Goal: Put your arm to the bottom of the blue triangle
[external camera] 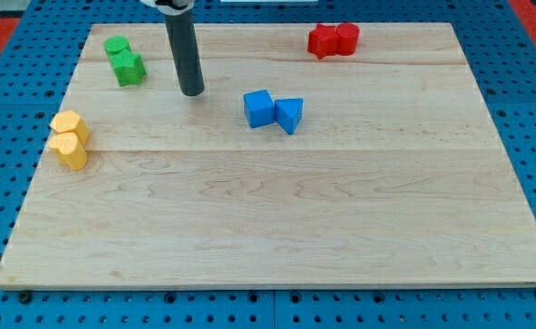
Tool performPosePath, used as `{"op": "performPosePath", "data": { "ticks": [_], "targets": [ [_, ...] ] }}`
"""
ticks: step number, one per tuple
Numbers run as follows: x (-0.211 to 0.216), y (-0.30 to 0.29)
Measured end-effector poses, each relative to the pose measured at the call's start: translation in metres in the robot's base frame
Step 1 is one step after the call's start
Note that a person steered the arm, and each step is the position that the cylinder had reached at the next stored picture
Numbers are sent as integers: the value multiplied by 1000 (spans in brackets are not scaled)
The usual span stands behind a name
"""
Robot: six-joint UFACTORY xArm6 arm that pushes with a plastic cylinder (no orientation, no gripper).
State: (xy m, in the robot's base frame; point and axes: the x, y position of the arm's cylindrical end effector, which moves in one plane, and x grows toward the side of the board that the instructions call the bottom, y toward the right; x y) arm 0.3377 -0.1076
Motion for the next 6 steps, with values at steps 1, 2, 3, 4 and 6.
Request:
{"op": "performPosePath", "data": {
  "ticks": [1,2,3,4,6],
  "targets": [
    [0,0],
    [0,1],
    [-1,4],
    [-20,3],
    [-22,1]
  ]
}}
